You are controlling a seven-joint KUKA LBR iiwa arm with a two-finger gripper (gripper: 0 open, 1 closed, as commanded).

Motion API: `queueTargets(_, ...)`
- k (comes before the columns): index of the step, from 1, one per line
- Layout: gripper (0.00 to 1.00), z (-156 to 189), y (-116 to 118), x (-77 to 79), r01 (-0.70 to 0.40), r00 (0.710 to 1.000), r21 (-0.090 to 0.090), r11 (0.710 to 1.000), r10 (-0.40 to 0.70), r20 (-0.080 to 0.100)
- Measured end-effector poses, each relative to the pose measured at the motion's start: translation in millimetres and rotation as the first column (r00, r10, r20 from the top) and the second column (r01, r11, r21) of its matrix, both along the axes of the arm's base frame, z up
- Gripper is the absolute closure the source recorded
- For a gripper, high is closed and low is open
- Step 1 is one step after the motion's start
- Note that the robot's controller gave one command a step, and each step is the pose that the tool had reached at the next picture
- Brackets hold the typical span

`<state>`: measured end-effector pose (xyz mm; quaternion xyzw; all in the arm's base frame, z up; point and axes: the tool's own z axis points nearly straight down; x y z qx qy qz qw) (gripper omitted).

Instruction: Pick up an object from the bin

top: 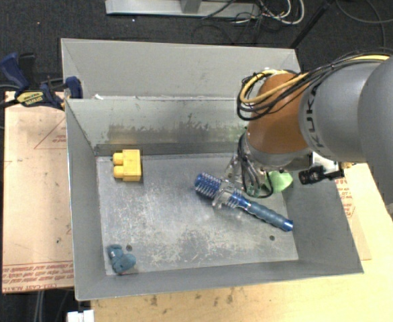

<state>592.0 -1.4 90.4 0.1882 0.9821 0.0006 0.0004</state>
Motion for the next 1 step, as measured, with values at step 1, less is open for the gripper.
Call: queueTargets(1,1.00,115.1,-15.0,-9.9,-0.011,1.000,-0.001,1.000,0.011,0.008)
